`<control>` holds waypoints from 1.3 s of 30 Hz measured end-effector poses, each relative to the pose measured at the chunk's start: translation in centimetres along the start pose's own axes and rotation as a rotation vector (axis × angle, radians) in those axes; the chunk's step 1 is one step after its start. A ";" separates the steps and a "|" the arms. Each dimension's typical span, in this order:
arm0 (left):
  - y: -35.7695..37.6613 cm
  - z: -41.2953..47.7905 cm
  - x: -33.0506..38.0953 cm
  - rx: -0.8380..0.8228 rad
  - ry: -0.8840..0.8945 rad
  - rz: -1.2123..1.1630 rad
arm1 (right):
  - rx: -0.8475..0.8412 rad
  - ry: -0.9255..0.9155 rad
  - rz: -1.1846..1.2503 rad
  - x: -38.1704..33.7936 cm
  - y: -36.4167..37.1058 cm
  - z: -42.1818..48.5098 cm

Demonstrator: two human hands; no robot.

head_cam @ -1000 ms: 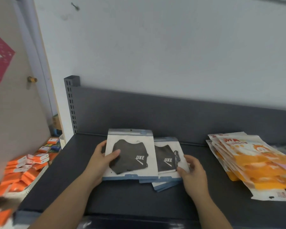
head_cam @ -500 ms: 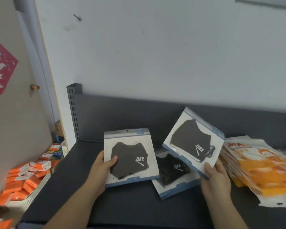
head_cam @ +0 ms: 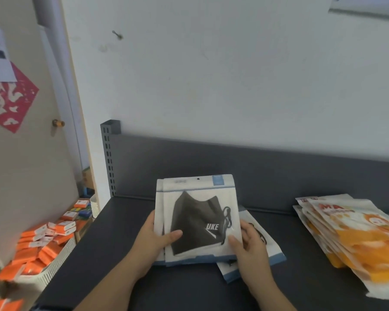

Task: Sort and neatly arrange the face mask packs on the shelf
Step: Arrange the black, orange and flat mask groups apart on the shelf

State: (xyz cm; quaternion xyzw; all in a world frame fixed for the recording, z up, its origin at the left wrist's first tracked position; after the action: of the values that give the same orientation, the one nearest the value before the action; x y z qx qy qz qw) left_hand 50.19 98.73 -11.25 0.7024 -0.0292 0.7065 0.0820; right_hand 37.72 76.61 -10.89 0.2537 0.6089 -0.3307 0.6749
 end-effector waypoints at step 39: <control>0.4 -0.2 0.0 -0.027 -0.057 -0.202 | 0.203 0.010 -0.057 -1.8 -1.7 0.6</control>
State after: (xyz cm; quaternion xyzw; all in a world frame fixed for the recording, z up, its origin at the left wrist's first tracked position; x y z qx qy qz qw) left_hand 49.96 98.33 -11.24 0.7204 0.0300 0.6738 0.1616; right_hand 36.78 75.27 -8.96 0.3048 0.5825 -0.4083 0.6333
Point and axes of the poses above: each hand's wrist, its own z-axis towards the middle knuckle, its own y-axis out of the palm, x = y × z, the point moved 9 cm from there along z, towards the middle knuckle, and after that the axes turned 15 degrees about x, right-handed, at the moved point
